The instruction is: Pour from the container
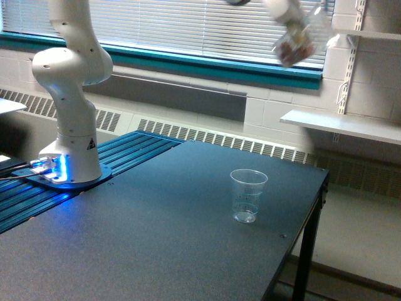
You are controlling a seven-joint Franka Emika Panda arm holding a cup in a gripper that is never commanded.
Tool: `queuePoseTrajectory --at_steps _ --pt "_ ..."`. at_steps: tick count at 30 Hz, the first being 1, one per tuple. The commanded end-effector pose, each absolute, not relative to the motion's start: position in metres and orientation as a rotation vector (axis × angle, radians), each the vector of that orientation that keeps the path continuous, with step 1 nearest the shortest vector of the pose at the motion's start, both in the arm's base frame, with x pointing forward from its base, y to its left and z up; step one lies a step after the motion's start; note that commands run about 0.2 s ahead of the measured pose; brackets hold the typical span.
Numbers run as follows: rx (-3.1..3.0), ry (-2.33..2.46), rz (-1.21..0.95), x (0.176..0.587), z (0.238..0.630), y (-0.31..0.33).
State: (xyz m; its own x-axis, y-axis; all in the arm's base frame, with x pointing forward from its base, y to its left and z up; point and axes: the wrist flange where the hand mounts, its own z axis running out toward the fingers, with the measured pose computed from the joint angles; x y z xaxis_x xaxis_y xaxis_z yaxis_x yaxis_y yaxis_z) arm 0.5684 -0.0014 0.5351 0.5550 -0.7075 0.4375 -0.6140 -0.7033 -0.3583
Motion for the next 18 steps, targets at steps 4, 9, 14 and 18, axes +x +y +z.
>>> queuePoseTrajectory --at_steps 4,9,14,18 --pt "-2.547 1.387 -0.789 0.546 0.487 -0.057" --pt "-2.572 1.413 -0.718 0.534 0.451 -0.051" --pt "-2.574 1.418 -0.683 0.522 0.434 -0.038" --pt "-2.592 1.404 -0.662 0.513 0.423 -0.021"
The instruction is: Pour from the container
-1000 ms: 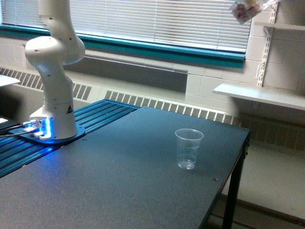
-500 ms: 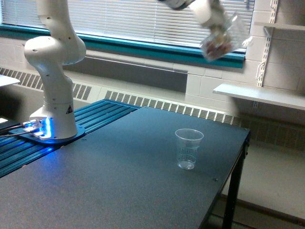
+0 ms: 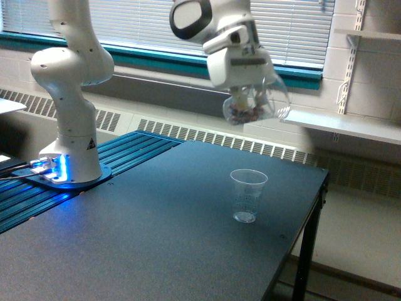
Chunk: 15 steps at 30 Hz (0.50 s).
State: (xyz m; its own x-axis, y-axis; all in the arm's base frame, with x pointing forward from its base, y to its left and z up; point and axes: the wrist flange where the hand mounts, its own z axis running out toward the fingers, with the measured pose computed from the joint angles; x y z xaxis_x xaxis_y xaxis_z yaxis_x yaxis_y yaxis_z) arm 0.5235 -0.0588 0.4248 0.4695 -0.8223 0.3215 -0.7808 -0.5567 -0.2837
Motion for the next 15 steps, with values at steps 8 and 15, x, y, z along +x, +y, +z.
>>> queuePoseTrajectory --at_steps 8,15 --pt "-2.622 1.389 -0.612 0.489 0.400 0.005" --pt "-2.611 1.443 -0.503 0.468 0.374 0.006"
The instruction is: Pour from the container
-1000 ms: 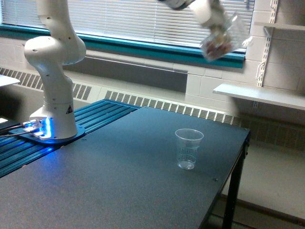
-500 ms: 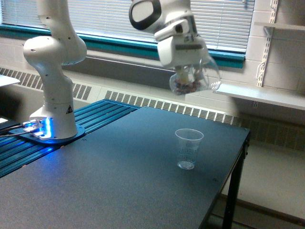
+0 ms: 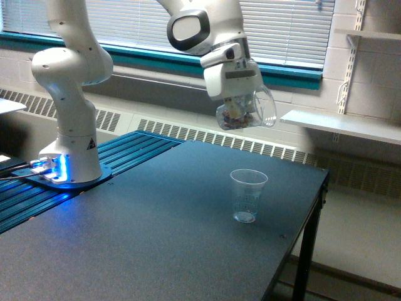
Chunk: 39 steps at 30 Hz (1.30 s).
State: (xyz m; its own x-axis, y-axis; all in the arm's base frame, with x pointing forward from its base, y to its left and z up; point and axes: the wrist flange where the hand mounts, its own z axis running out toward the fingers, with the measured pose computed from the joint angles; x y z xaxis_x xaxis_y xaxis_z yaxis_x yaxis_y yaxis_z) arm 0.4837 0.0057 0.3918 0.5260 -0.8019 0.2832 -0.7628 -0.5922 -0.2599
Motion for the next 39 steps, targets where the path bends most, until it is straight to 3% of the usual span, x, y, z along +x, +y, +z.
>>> queuePoseTrajectory --at_steps 1,27,39 --pt "-2.609 1.453 -0.485 0.465 0.369 0.005" --pt "-2.623 1.588 -0.177 0.432 0.280 0.003" --pt "-2.639 1.539 -0.223 0.438 0.287 0.025"
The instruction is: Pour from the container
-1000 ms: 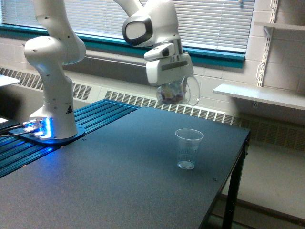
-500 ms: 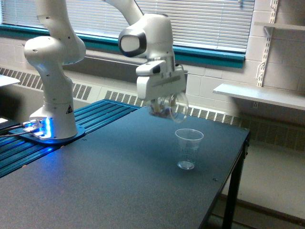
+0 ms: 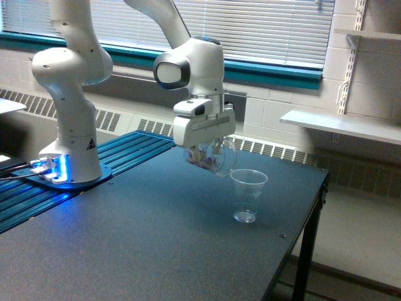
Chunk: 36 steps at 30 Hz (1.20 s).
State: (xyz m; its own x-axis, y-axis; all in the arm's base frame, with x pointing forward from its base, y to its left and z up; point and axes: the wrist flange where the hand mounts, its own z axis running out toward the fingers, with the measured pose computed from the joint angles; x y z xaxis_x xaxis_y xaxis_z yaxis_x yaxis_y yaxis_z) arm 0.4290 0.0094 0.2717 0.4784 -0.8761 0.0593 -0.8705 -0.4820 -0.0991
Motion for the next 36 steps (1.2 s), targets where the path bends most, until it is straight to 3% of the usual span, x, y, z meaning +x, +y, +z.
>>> queuePoseTrajectory --at_steps 1,18,36 --pt "-2.642 1.534 -0.229 0.439 0.289 0.027" --pt "-2.682 1.510 -0.088 0.431 0.285 0.054" --pt "-2.630 1.553 -0.065 0.457 0.318 0.055"
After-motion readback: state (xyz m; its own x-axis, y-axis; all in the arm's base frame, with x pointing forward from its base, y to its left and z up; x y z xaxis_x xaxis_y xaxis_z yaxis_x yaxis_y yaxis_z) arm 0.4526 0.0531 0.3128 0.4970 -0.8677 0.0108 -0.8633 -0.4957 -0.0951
